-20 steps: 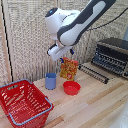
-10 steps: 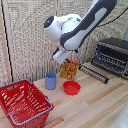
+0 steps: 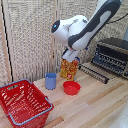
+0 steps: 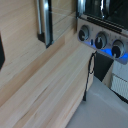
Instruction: Extend the gripper towards the oven tray handle. Grasp the handle and carefully pull the tray out of the oven. Move the gripper above the red bowl. Grab the red bowl gently. Lift the bowl and place it onto the oven tray.
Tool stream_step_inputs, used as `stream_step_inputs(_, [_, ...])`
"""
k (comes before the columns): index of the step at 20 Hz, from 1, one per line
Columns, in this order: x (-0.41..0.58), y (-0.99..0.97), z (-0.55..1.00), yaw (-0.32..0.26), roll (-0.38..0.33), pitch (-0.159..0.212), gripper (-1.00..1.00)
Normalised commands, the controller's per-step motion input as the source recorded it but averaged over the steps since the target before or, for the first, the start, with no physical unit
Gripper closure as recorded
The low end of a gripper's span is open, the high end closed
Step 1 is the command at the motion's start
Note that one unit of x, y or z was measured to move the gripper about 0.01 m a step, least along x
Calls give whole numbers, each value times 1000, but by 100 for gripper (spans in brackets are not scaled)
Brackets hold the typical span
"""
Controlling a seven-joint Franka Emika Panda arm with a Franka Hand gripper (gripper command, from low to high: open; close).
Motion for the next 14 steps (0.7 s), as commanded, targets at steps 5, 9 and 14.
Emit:
stream_step_inputs(5, [0,-850,77,47,-123,-44,-100])
stream_step_inputs(9, [24,-899,91,59,-17,-16,-100])
stream_step_inputs(14, [52,-909,16,65,-13,-3,-100])
